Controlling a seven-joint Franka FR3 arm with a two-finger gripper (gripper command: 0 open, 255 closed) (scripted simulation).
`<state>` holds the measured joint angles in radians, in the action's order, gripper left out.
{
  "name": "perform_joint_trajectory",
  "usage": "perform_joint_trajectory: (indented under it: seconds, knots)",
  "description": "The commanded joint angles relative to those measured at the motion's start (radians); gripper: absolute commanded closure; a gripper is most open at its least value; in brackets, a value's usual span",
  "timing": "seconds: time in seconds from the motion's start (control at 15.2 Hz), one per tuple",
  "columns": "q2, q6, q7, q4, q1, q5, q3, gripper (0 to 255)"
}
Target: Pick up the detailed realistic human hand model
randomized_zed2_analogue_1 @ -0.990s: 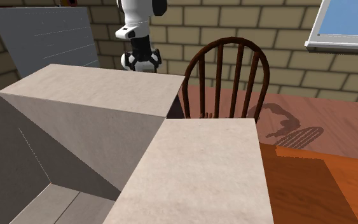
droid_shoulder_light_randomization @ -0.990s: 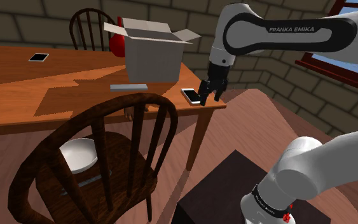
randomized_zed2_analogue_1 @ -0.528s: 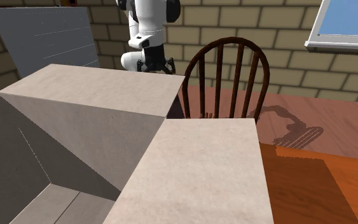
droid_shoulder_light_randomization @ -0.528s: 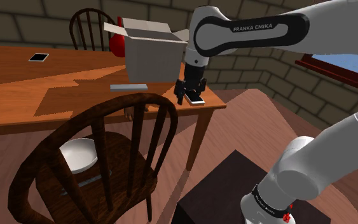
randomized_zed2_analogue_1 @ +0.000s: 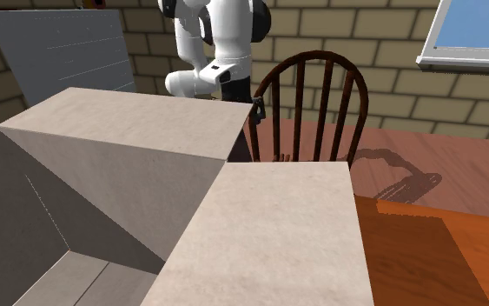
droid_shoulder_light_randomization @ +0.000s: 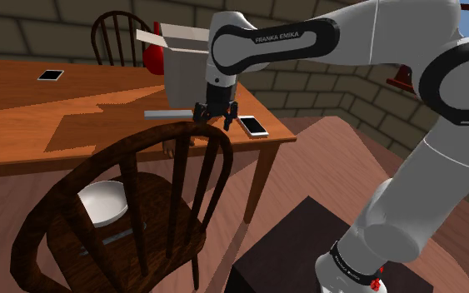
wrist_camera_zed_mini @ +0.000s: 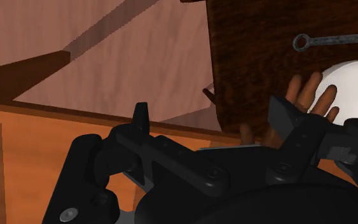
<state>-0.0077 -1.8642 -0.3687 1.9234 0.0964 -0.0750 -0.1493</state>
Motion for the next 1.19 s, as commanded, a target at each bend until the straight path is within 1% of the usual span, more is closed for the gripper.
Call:
perform_joint_trajectory:
  seconds: [0.0,0.33,0.53,0.66,0.73,1.12]
  knots:
    - [0.078,0.004,-0.031,-0.082,0.007,0.011,-0.007,0]
    - [0.284,0.036,-0.113,-0.322,0.039,0.044,-0.019,0]
    - [0.421,0.077,-0.156,-0.5,0.065,0.065,-0.019,0]
    - [0.522,0.118,-0.182,-0.642,0.084,0.079,-0.017,0]
    - [0.557,0.133,-0.19,-0.692,0.091,0.083,-0.016,0]
    - [0.561,0.055,-0.187,-0.619,0.089,0.083,-0.014,0]
